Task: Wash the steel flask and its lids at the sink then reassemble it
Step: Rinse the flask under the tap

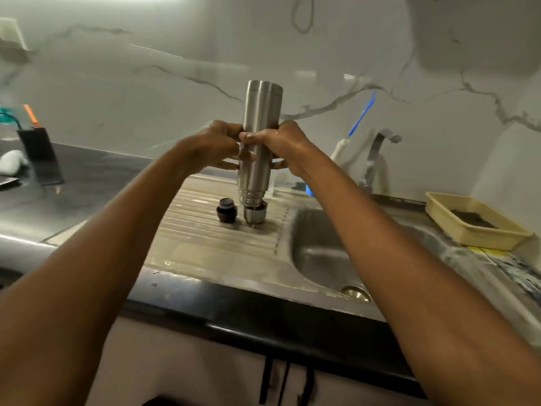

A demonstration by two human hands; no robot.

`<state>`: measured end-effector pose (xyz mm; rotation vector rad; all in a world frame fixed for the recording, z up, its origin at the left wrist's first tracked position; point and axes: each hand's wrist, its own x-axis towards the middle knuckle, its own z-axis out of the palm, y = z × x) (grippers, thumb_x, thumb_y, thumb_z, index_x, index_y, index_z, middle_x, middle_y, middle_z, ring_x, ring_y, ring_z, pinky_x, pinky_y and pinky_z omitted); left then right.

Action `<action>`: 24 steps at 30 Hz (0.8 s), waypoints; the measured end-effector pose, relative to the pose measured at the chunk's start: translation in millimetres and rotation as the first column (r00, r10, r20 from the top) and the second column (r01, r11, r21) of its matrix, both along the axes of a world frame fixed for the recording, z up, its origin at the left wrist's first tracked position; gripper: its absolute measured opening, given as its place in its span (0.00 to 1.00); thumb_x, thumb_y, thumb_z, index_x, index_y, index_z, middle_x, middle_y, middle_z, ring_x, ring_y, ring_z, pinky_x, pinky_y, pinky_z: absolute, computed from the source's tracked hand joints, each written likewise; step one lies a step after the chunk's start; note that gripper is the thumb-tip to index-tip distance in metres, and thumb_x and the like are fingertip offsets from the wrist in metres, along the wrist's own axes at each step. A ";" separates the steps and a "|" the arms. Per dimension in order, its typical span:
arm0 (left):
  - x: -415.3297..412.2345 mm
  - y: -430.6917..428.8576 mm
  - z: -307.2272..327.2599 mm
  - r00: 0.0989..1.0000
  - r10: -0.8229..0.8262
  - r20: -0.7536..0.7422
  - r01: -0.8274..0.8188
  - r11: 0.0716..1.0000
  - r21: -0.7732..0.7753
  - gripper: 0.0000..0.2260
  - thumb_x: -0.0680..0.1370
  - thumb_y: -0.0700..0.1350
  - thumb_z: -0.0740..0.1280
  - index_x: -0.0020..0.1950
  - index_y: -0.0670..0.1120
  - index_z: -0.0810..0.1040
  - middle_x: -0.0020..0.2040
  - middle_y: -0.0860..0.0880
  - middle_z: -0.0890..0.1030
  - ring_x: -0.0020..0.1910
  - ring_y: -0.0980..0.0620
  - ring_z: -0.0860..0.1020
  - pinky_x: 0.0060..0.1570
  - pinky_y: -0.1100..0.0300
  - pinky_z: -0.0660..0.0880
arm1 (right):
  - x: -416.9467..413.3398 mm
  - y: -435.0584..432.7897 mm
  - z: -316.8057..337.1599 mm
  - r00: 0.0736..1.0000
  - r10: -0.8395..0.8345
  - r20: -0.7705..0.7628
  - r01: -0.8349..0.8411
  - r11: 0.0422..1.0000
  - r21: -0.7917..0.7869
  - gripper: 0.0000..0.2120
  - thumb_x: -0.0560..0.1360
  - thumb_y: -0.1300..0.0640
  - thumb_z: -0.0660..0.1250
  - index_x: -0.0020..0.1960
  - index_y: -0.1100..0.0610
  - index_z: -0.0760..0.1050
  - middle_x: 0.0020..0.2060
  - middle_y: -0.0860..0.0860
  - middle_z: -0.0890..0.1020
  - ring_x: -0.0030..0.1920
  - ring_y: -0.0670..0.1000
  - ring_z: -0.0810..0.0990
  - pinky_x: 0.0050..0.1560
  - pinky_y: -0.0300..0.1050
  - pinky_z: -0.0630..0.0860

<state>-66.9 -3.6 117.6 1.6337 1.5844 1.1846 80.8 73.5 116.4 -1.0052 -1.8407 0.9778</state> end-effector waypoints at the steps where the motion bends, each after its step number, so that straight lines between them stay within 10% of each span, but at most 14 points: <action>1: -15.4 -3.7 -1.5 1.000 0.028 -0.005 -0.028 1.000 -0.007 0.17 0.78 0.30 0.66 0.62 0.46 0.81 0.54 0.47 0.84 0.52 0.53 0.85 0.49 0.57 0.81 | -16.3 -3.7 -1.8 1.000 0.020 0.006 -0.020 1.000 0.005 0.30 0.66 0.47 0.82 0.63 0.58 0.78 0.53 0.52 0.85 0.51 0.54 0.85 0.53 0.55 0.84; 24: -156.4 46.2 -86.7 0.968 0.237 0.080 -0.235 0.972 -0.028 0.29 0.77 0.28 0.65 0.77 0.45 0.68 0.65 0.42 0.77 0.63 0.44 0.78 0.57 0.54 0.81 | -182.7 30.8 -71.8 0.992 0.027 0.123 -0.034 0.998 0.050 0.27 0.71 0.47 0.79 0.62 0.60 0.76 0.58 0.56 0.83 0.57 0.56 0.82 0.50 0.43 0.77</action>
